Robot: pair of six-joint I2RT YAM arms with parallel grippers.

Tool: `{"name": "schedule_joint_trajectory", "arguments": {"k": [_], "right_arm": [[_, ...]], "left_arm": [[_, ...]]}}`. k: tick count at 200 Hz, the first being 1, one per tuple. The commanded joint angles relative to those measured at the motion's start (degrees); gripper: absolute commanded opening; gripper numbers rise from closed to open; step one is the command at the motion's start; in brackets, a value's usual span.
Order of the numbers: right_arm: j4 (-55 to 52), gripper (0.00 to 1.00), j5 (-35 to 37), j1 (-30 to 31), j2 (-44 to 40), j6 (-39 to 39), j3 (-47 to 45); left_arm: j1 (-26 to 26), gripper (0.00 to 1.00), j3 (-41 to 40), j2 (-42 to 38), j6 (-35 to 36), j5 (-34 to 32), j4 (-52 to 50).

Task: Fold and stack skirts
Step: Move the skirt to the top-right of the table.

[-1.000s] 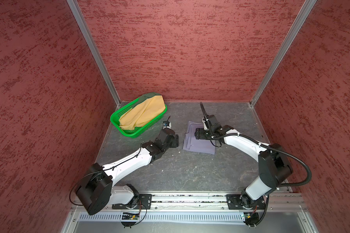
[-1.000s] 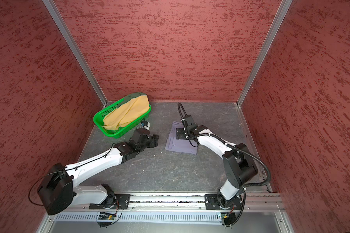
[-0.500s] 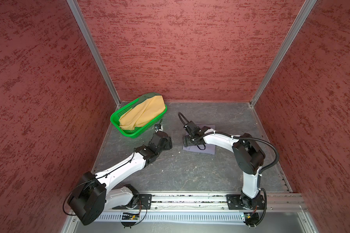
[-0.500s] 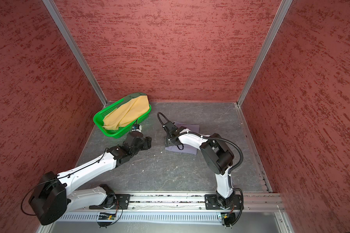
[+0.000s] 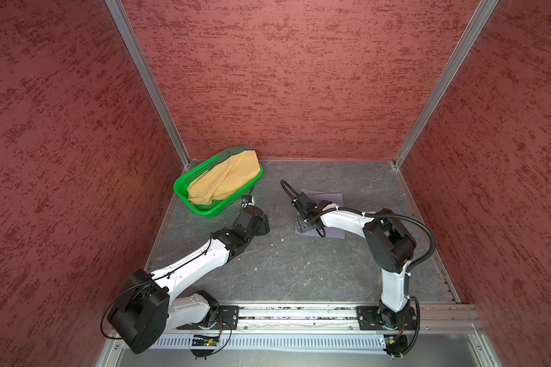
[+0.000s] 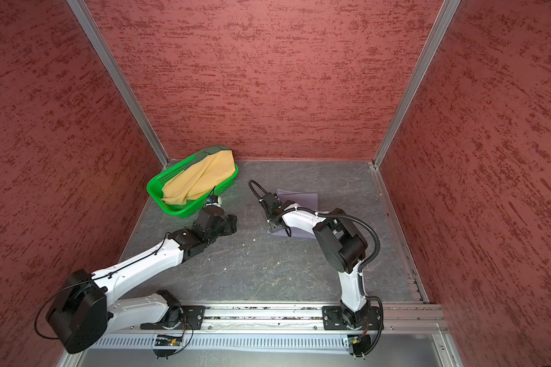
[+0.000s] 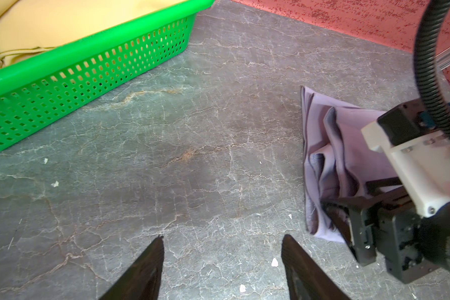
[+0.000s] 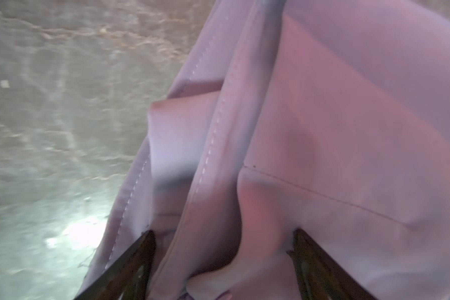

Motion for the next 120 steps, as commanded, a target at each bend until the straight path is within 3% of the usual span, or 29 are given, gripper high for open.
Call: {"name": "schedule_joint_trajectory", "arguments": {"k": [1, 120], "right_arm": [[-2.87, 0.85, 5.03, -4.91, 1.88, -8.45, -2.2], [8.12, 0.88, 5.05, -23.94, 11.77, -38.79, 9.31]], "left_arm": [[0.55, 0.71, -0.55, 0.61, 0.57, -0.47, 1.49], [2.55, 0.71, 1.03, 1.91, 2.08, -0.65, 0.48]]}}
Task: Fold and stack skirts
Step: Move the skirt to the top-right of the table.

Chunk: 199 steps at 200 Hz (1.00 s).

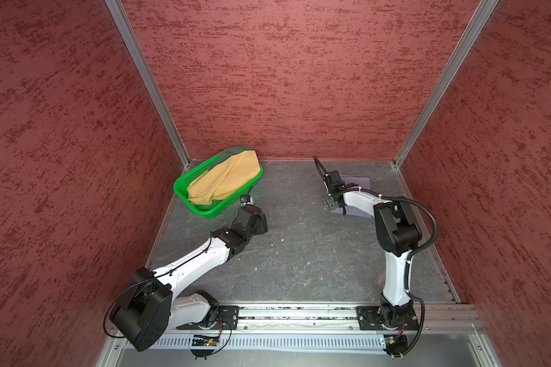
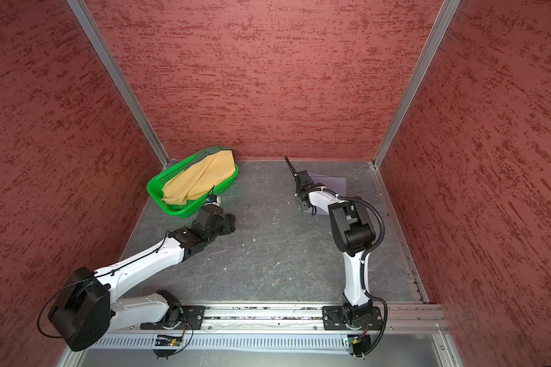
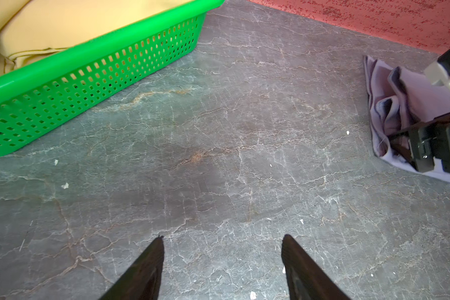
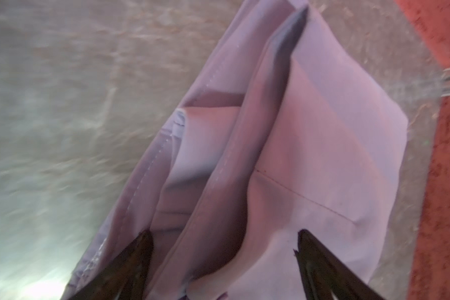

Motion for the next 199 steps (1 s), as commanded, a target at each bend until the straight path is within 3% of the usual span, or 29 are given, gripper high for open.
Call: {"name": "schedule_joint_trajectory", "arguments": {"k": [1, 57, 103, 199], "right_arm": [[0.36, 0.88, 1.18, -2.93, 4.63, -10.54, 0.71], [2.12, 0.88, -2.22, -5.98, 9.15, -21.74, 8.32], [2.43, 0.88, -4.15, -6.64, 9.56, -27.86, 7.83], [4.81, 0.89, -7.01, -6.94, -0.56, -18.7, -6.75]], "left_arm": [[0.66, 0.71, 1.06, 1.03, 0.96, -0.65, 0.1], [0.94, 0.71, 3.89, 3.67, 1.82, -0.48, -0.52], [1.01, 0.71, 4.75, 3.99, 1.87, -0.56, -1.05], [1.04, 0.72, 7.43, 5.33, 4.12, 0.66, -1.62]]}}
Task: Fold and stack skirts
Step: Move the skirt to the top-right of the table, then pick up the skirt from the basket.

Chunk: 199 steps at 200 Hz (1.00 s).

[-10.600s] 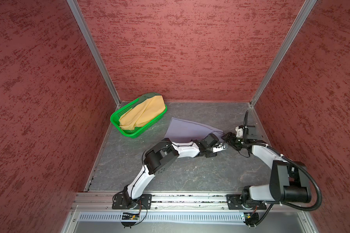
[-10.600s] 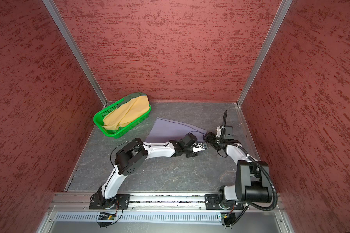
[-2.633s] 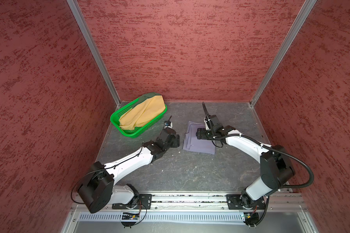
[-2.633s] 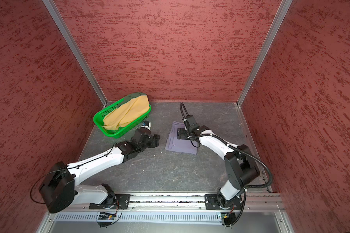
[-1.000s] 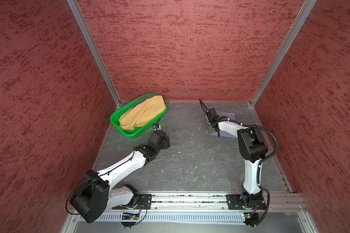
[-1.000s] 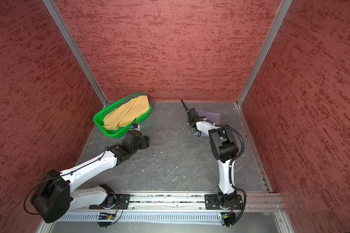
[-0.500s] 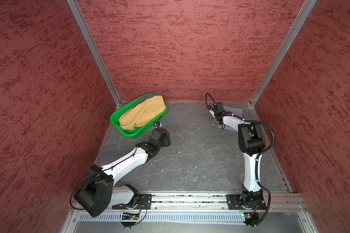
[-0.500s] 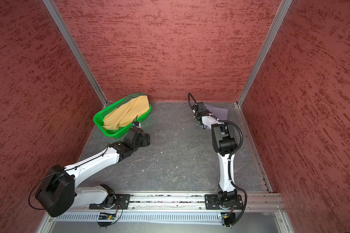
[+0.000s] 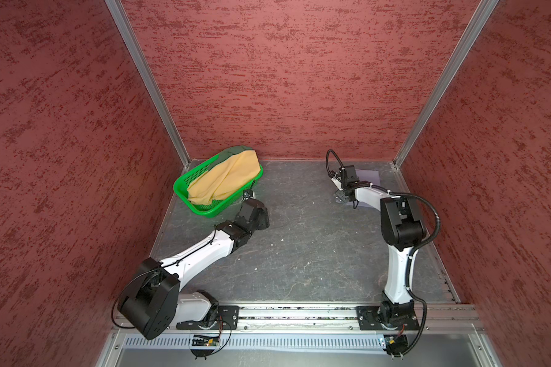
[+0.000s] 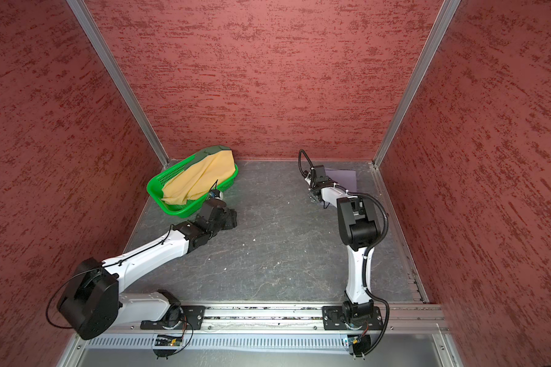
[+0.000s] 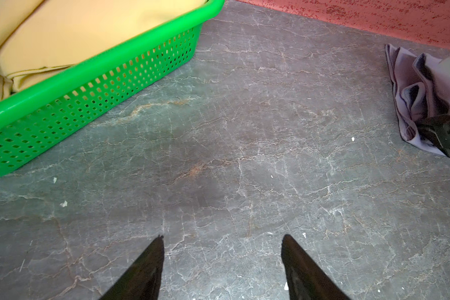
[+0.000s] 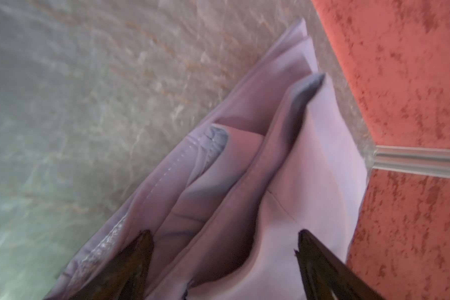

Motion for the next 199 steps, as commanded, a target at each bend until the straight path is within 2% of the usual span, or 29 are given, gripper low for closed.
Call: {"name": "schedule_joint_trajectory", "arguments": {"k": [1, 42, 102, 160, 199], "right_arm": [[-3.97, 0.89, -2.32, -0.44, -0.1, 2.5, -4.15], [-1.68, 0.94, -4.1, -0.88, -3.82, 7.67, -3.7], [0.19, 0.97, -11.01, -0.87, -16.26, 16.63, -2.73], [2.43, 0.95, -25.18, -0.88, -25.63, 35.5, -7.72], [4.7, 0.92, -31.04, -0.28, -28.62, 43.92, -12.54]], "left_arm": [[0.4, 0.72, 2.27, 0.75, 1.97, 0.47, -0.67], [2.19, 0.76, 7.11, 3.24, 3.78, 2.64, -3.7], [7.68, 0.79, 16.3, 6.49, 7.61, 4.03, -9.92], [16.51, 0.79, 24.58, 12.23, 9.0, 5.52, -14.4], [21.58, 0.79, 31.78, 18.67, 11.22, 5.72, -17.52]]}}
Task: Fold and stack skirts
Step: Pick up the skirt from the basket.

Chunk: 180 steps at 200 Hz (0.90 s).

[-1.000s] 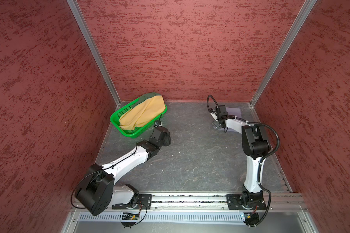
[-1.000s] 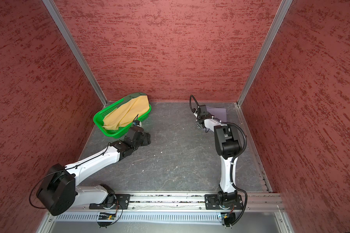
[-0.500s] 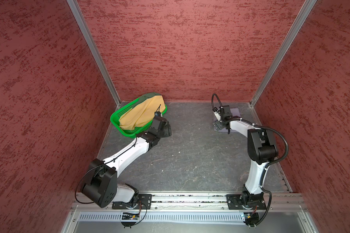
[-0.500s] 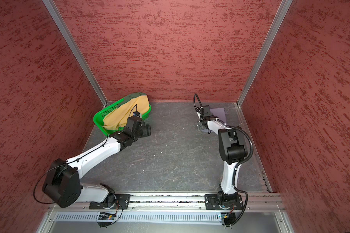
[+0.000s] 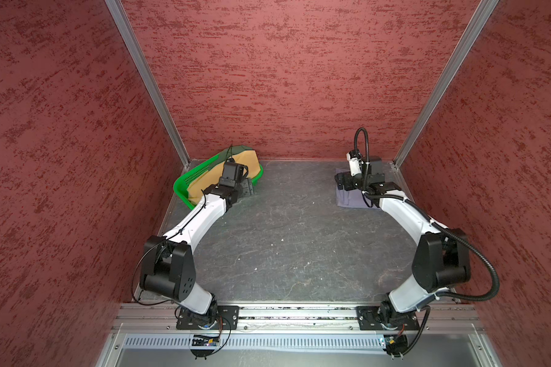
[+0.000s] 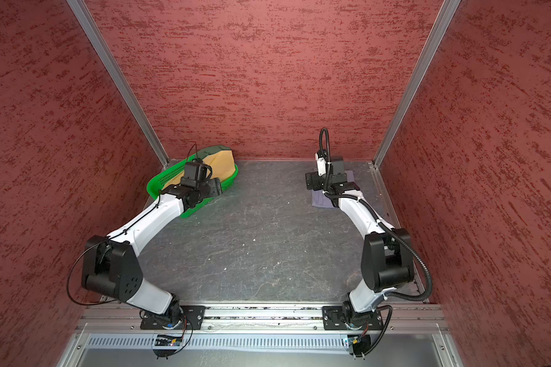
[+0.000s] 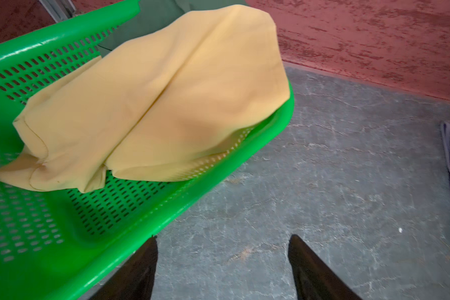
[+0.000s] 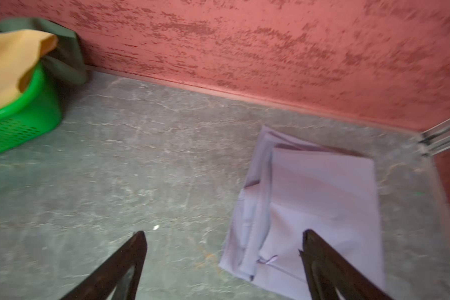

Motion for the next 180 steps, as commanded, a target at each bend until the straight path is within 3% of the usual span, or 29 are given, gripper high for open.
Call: {"name": "schedule_joint_trajectory", "arguments": {"k": [1, 67, 89, 132, 180], "right_arm": [[2.2, 0.92, -6.35, 0.32, -1.42, 7.91, -2.32], [6.56, 0.94, -9.01, 1.37, -4.24, 8.46, -8.25], [5.36, 0.99, -8.99, 1.47, -3.8, 7.79, -7.71], [3.11, 0.99, -8.59, 1.69, -3.54, 6.82, -6.45], [2.38, 0.99, -8.07, 1.71, -3.78, 6.09, -6.8]], "left_arm": [[2.28, 0.79, 3.86, 2.96, 2.36, 0.49, -3.01], [6.43, 0.78, 14.53, 15.04, 4.87, -0.95, -7.94], [6.66, 0.77, 18.76, 19.23, 5.97, -1.52, -9.81], [7.2, 0.77, 26.42, 26.19, 7.88, -1.64, -12.96], [7.11, 0.75, 29.03, 28.66, 8.04, -3.06, -13.11]]}}
